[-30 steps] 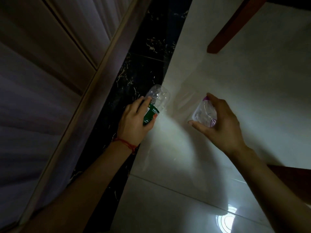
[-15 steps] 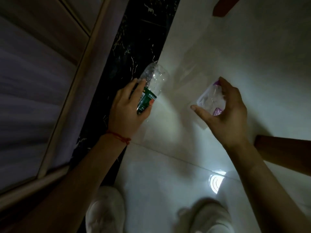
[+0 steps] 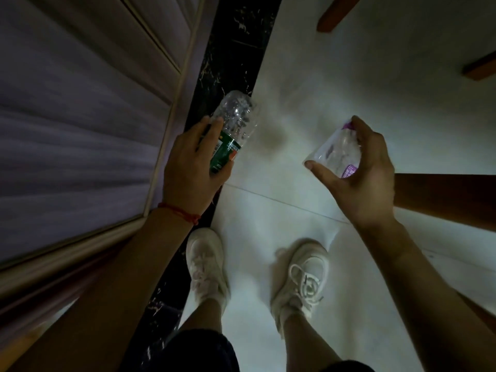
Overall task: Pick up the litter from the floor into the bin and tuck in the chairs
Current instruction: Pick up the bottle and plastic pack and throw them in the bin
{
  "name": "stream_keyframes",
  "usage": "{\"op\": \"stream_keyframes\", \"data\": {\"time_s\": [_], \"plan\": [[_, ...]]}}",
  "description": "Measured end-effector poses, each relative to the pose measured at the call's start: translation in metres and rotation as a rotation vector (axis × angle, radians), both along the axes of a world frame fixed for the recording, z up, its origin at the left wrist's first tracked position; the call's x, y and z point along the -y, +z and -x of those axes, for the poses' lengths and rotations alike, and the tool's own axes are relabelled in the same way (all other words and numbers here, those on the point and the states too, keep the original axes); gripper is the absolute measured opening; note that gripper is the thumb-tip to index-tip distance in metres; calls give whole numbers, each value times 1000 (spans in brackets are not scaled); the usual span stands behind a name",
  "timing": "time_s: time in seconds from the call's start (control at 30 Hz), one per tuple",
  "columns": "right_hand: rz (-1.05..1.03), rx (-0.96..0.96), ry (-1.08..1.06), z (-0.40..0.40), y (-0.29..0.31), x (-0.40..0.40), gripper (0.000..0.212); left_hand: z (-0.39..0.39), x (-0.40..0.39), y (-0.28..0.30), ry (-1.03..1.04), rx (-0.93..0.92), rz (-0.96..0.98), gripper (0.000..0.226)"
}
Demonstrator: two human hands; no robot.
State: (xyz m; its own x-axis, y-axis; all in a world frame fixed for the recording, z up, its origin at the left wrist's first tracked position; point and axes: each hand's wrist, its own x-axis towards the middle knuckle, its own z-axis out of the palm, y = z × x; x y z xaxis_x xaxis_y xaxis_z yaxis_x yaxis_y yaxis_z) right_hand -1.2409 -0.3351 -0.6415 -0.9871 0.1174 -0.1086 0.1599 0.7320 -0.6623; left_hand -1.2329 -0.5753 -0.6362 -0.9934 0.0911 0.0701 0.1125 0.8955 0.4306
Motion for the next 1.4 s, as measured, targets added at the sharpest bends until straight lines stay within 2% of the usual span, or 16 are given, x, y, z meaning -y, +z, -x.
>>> {"op": "stream_keyframes", "data": {"time_s": [0.6,0.77,0.87,1.03,1.4], "plan": [[27,-39,-108,-23,329,-3,84,-27,5,323,-24,-54,17,51],[49,-58,-112,-40,403,9,84,-43,7,395,-34,-57,-1,51],[36,-71,-118,-50,440,12,80,-51,8,428,-22,-35,-20,59],[3,-91,-127,-66,487,21,79,-55,11,467,-23,-43,-50,60],[-10,-158,-158,-116,530,28,77,-93,19,501,-60,-109,-34,62]]}}
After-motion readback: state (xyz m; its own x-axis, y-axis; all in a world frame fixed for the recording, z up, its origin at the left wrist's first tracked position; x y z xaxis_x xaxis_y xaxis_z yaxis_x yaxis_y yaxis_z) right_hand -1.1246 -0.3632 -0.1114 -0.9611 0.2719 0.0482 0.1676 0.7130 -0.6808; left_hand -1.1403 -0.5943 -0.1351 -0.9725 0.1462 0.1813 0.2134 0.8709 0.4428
